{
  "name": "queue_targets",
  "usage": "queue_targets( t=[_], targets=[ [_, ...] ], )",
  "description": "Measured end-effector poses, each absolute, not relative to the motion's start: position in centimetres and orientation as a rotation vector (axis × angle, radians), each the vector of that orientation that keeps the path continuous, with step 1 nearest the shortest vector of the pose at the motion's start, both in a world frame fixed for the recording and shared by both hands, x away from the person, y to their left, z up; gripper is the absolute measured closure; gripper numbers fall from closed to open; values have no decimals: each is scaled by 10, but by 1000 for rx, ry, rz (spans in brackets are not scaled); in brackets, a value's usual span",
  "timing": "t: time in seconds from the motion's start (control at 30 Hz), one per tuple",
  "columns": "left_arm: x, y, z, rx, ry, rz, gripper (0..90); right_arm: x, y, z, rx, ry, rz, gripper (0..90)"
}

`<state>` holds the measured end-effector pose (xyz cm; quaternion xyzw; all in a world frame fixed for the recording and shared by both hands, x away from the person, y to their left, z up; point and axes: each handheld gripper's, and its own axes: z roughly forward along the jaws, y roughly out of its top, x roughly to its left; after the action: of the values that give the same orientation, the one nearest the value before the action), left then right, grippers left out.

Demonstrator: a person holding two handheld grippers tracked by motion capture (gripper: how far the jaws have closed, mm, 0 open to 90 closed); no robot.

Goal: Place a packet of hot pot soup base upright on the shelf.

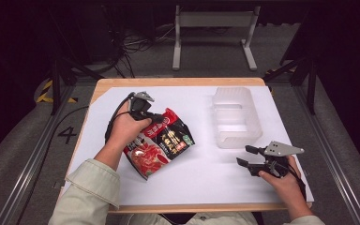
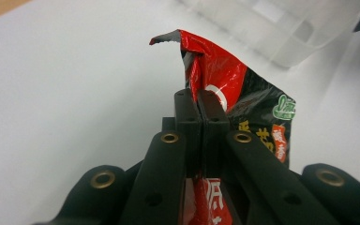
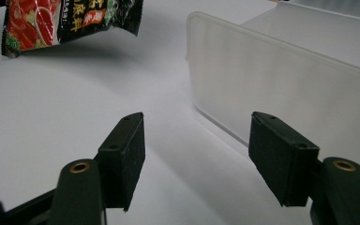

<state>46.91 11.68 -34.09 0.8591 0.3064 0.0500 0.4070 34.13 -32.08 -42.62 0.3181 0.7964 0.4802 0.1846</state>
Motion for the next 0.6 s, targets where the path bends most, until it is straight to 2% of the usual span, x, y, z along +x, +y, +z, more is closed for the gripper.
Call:
queue_targets(
  t=[0.6],
  targets=[
    [428,125,-299,1951,655,303,891,341,-317,-425,881,2257,1351,368]
  ],
)
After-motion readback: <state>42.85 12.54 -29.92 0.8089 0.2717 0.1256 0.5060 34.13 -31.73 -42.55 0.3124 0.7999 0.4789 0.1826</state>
